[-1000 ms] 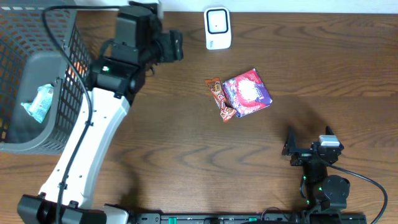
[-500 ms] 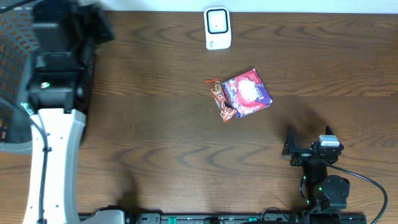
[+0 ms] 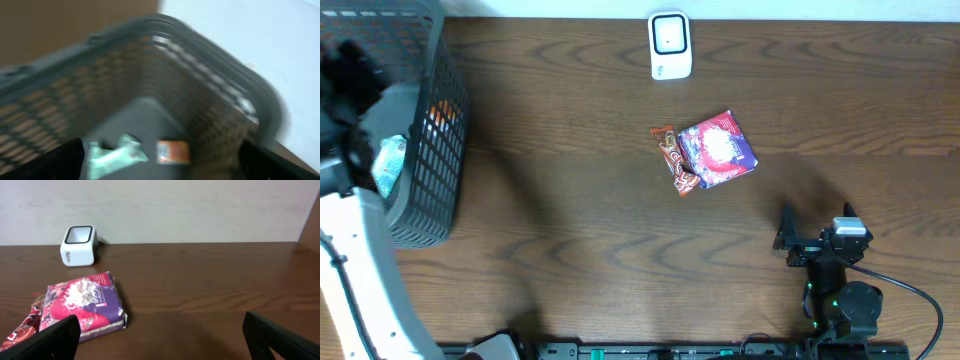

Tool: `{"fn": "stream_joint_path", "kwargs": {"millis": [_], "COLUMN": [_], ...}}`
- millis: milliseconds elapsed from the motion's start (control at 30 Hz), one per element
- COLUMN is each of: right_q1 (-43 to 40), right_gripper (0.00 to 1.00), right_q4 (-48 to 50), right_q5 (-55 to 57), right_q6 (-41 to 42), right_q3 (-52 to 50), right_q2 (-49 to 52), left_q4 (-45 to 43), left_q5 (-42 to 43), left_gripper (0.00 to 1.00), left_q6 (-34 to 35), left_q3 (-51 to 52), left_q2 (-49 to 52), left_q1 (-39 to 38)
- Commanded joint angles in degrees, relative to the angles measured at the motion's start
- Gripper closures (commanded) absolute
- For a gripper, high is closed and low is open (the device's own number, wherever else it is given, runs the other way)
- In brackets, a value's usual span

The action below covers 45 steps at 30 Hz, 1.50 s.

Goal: Scan the item barcode
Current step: 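Reach the left gripper into the basket toward the mint-green wrapper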

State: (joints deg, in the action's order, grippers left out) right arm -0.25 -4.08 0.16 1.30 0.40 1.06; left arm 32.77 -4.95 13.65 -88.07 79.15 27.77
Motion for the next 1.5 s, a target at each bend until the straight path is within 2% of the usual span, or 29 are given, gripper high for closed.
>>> {"fn": "stream_joint_path", "kwargs": {"millis": [0,100,200,333,533,800,1000,1467], "right_q1": [-0.1,-0.1,-0.1,-0.1,-0.1,-0.1,-0.1,-0.1], "right_gripper": [0.01,0.01,0.01,0.01,0.01,0.01,0.01,0.01], "right_q4": [-0.2,-0.2,-0.2,-0.2,-0.2,-0.2,-0.2,-0.2], "right_q5": [-0.1,-0.1,-0.1,-0.1,-0.1,-0.1,-0.1,-0.1], "right_q6": [0.8,0.8,0.8,0.8,0.8,0.8,0.8,0.8], "right_q3": [-0.1,-0.1,-0.1,-0.1,-0.1,-0.1,-0.1,-0.1], "right_q2": [-0.2,-0.2,-0.2,-0.2,-0.2,-0.2,-0.2,-0.2], "left_q4": [0.2,0.7,-0.6,-1.3,0.9,1.1,1.5,-1.1], "left_q5": [-0.9,-0.9,-0.5,2.7,3.0,3.0,3.0,3.0], "left_gripper": [0.02,0.02,0.02,0.02,0.02,0.02,0.02,0.02], "left_q6": [-0.1,-0.2,-4.0,-12.9,-32.5,-45.2,-49.9,-50.1], "left_q3": [-1.1,-1.0,-1.0,-1.0,-1.0,-1.0,-1.0,-1.0], "left_q2": [1.3,1.7,2.9,5.6,11.7,18.3,23.9,33.5], "left_q1": [4.3,5.5,5.5,5.5,5.3,5.3,5.3,5.4]}}
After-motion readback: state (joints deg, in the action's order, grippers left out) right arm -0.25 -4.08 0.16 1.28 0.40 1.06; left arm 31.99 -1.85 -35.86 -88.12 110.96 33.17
